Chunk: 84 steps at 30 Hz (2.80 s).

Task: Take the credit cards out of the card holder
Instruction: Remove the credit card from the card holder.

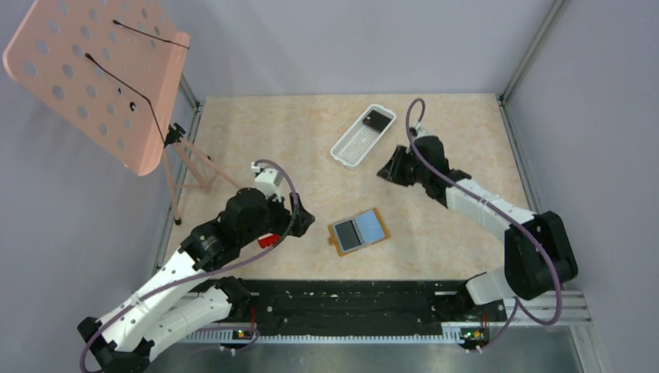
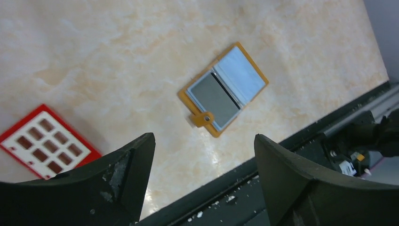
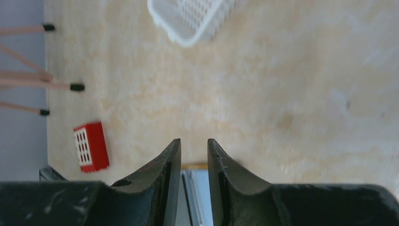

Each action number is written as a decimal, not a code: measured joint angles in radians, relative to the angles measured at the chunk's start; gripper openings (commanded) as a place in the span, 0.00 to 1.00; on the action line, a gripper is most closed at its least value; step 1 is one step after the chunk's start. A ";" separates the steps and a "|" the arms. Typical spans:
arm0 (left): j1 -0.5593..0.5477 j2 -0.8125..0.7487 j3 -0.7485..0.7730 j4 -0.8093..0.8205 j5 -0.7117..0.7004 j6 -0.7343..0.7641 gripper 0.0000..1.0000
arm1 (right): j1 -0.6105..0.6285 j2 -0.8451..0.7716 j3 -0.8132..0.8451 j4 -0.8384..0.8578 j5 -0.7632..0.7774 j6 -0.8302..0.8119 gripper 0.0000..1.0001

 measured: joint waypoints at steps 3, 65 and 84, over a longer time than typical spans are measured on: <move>-0.003 0.058 -0.051 0.057 0.099 -0.067 0.74 | 0.053 -0.092 -0.173 0.013 -0.041 0.014 0.29; -0.077 0.701 -0.249 0.602 0.154 -0.269 0.00 | 0.230 0.000 -0.494 0.392 -0.273 0.082 0.26; -0.078 0.670 -0.249 0.569 0.158 -0.259 0.00 | 0.248 0.066 -0.483 0.410 -0.286 0.084 0.23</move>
